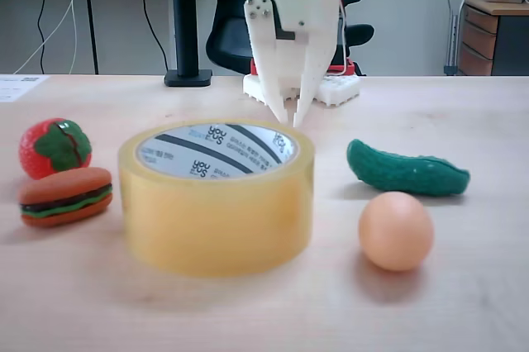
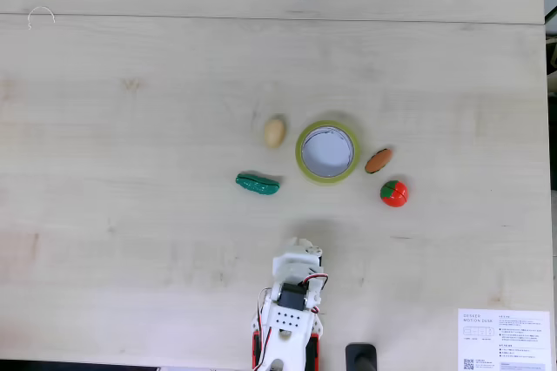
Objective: Grasp a cucumber and put it in the hole.
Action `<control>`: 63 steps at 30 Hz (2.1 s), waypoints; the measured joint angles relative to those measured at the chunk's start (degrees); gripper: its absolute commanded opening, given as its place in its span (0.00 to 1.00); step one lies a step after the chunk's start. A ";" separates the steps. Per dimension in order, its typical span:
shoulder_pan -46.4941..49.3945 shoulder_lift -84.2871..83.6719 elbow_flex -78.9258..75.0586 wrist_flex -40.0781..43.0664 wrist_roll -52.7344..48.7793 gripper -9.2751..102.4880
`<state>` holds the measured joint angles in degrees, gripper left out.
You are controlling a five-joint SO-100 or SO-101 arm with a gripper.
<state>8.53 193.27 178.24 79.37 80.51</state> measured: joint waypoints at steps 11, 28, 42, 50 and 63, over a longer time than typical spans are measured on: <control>0.00 0.00 0.00 0.00 0.00 0.08; 0.00 0.00 0.00 0.00 0.00 0.08; 0.00 0.00 0.00 0.00 0.00 0.08; 0.00 -0.09 -1.49 -5.10 -0.09 0.08; -0.79 -27.16 -29.44 -7.29 -12.66 0.08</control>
<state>7.73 166.11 148.80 72.07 67.85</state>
